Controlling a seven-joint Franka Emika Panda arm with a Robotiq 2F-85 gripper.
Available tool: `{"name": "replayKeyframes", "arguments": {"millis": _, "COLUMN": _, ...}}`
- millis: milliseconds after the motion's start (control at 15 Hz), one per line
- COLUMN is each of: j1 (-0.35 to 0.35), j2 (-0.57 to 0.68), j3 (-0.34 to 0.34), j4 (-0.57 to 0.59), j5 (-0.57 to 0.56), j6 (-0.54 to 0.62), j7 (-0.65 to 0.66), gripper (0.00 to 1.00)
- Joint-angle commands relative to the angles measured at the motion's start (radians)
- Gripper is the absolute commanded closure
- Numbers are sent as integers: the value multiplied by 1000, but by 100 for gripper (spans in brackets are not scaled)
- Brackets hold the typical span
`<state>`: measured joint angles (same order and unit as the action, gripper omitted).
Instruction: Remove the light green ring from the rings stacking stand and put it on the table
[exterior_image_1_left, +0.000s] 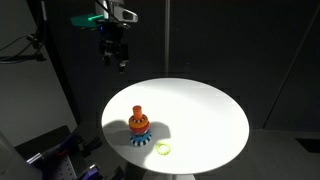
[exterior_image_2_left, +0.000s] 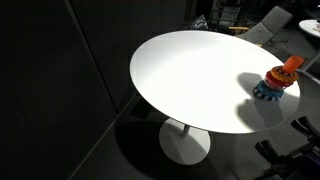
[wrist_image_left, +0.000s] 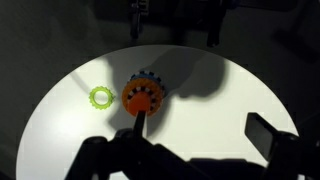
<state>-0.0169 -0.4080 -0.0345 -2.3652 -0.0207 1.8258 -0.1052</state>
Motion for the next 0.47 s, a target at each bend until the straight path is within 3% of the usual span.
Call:
{"name": "replayKeyframes", "arguments": {"millis": 0, "j1": -9, "j2": -114, "j3": 12, "j4": -59, "j5": -16, "j6": -10, "j7": 62, "gripper": 0}}
{"name": "replayKeyframes", "arguments": {"millis": 400, "j1": -2, "j2": -137, "j3": 3, "j4": -66, "j5": -1, "j6": -3, "j7": 67, "gripper": 0}}
